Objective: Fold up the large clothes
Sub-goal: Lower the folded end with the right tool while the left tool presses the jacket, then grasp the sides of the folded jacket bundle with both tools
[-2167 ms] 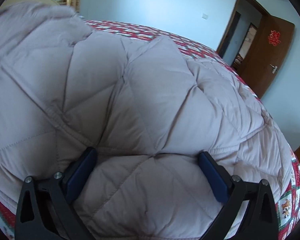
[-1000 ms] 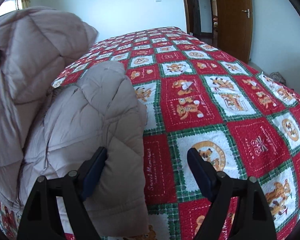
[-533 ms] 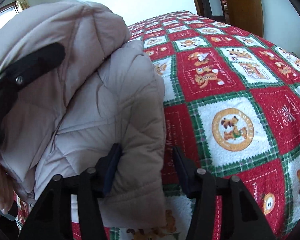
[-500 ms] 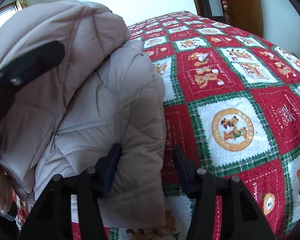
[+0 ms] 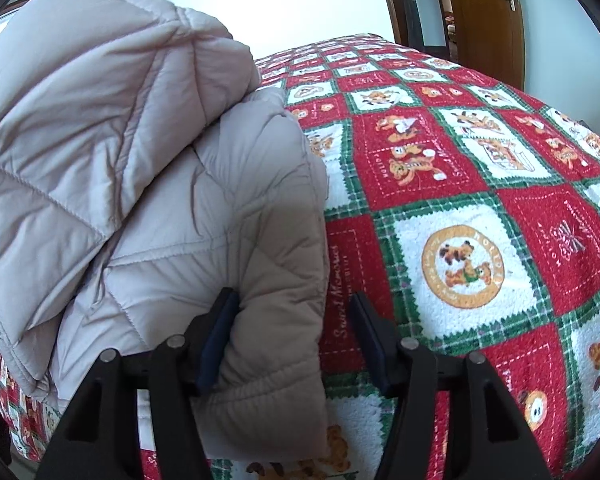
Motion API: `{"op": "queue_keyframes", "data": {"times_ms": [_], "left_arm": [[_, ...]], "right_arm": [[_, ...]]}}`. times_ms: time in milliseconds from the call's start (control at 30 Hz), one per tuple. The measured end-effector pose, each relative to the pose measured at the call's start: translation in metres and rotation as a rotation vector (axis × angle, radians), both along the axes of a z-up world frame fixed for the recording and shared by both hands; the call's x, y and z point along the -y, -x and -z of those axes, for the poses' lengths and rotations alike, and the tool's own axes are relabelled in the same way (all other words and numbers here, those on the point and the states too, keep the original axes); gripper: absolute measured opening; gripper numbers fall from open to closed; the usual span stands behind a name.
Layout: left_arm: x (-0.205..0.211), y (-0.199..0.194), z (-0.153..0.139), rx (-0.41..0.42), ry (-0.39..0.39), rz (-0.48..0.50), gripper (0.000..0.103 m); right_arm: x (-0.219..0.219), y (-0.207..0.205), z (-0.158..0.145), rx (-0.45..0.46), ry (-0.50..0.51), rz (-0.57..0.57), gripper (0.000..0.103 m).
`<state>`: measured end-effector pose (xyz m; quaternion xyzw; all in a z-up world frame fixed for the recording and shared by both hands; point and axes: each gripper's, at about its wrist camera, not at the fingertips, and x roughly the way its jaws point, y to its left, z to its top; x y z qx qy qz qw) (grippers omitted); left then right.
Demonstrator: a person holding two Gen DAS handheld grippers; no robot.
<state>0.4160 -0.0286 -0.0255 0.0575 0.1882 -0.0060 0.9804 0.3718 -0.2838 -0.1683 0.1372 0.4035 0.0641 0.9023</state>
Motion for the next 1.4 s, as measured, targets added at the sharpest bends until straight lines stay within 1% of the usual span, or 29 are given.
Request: {"op": "queue_keyframes", "data": {"times_ms": [33, 67, 133, 200, 233, 300, 333, 367, 433, 533, 567, 700, 767, 833, 900, 933, 967, 1033, 1100, 1133, 1200, 1233, 1300, 1333, 1400], "left_arm": [[-0.003, -0.013, 0.012, -0.047, -0.01, -0.021, 0.101], [-0.002, -0.023, 0.024, -0.083, -0.022, -0.015, 0.101], [0.011, -0.03, 0.037, -0.116, -0.049, 0.033, 0.101], [0.029, -0.027, 0.039, -0.097, -0.077, 0.088, 0.101], [0.043, -0.022, 0.041, -0.091, -0.097, 0.144, 0.101], [0.067, -0.014, 0.044, -0.069, -0.153, 0.196, 0.101], [0.082, -0.012, 0.046, -0.056, -0.186, 0.224, 0.101], [0.088, -0.008, 0.047, -0.049, -0.214, 0.24, 0.101], [0.107, -0.003, 0.053, -0.036, -0.259, 0.271, 0.101], [0.116, -0.011, 0.058, -0.052, -0.253, 0.286, 0.101], [0.118, -0.013, 0.059, -0.058, -0.25, 0.288, 0.101], [0.113, -0.015, 0.055, -0.065, -0.248, 0.286, 0.101], [0.106, -0.012, 0.051, -0.069, -0.246, 0.278, 0.101], [0.095, -0.007, 0.039, -0.047, -0.219, 0.254, 0.101], [0.079, -0.004, 0.024, -0.011, -0.167, 0.225, 0.101], [0.07, -0.005, 0.017, 0.008, -0.146, 0.197, 0.101], [0.065, -0.008, 0.015, 0.011, -0.148, 0.166, 0.101], [0.062, -0.025, 0.02, -0.035, -0.171, 0.121, 0.101], [0.063, -0.041, 0.036, -0.094, -0.192, 0.121, 0.101], [0.066, -0.048, 0.046, -0.125, -0.202, 0.127, 0.101], [0.068, -0.045, 0.054, -0.117, -0.197, 0.127, 0.101], [0.07, -0.043, 0.055, -0.11, -0.198, 0.127, 0.101], [0.073, -0.041, 0.055, -0.102, -0.206, 0.131, 0.101], [0.074, -0.039, 0.055, -0.097, -0.213, 0.126, 0.101], [0.074, -0.037, 0.051, -0.09, -0.215, 0.116, 0.101]], "right_arm": [[0.0, 0.0, -0.001, 0.0, 0.001, 0.003, 0.062], [0.001, -0.001, -0.002, 0.001, 0.0, 0.004, 0.062], [0.009, 0.0, -0.006, 0.012, -0.021, 0.022, 0.067], [0.025, 0.006, -0.016, 0.047, -0.059, 0.08, 0.067], [0.036, 0.009, -0.024, 0.075, -0.07, 0.127, 0.068], [0.056, 0.014, -0.044, 0.132, -0.065, 0.233, 0.068], [0.064, 0.016, -0.054, 0.16, -0.062, 0.271, 0.068], [0.072, 0.015, -0.066, 0.191, -0.066, 0.3, 0.068], [0.076, 0.005, -0.089, 0.221, -0.06, 0.31, 0.068], [0.061, -0.017, -0.109, 0.249, -0.038, 0.264, 0.068], [0.051, -0.028, -0.114, 0.252, -0.041, 0.227, 0.068], [0.027, -0.068, -0.113, 0.224, -0.075, 0.136, 0.067], [0.023, -0.082, -0.109, 0.196, -0.083, 0.126, 0.067], [0.014, -0.097, -0.101, 0.145, -0.058, 0.094, 0.067], [0.007, -0.1, -0.091, 0.108, 0.011, 0.101, 0.067], [0.006, -0.099, -0.087, 0.101, 0.03, 0.102, 0.067], [0.005, -0.101, -0.082, 0.093, 0.042, 0.107, 0.067], [0.007, -0.1, -0.073, 0.078, 0.06, 0.13, 0.067], [0.01, -0.099, -0.068, 0.054, 0.077, 0.148, 0.068], [0.011, -0.099, -0.07, 0.041, 0.083, 0.156, 0.068], [0.011, -0.094, -0.084, 0.046, 0.102, 0.187, 0.068], [0.008, -0.092, -0.094, 0.067, 0.121, 0.192, 0.07], [-0.006, -0.091, -0.115, 0.107, 0.16, 0.171, 0.07], [-0.011, -0.094, -0.121, 0.117, 0.156, 0.153, 0.07], [-0.017, -0.106, -0.12, 0.116, 0.143, 0.136, 0.071]]}}
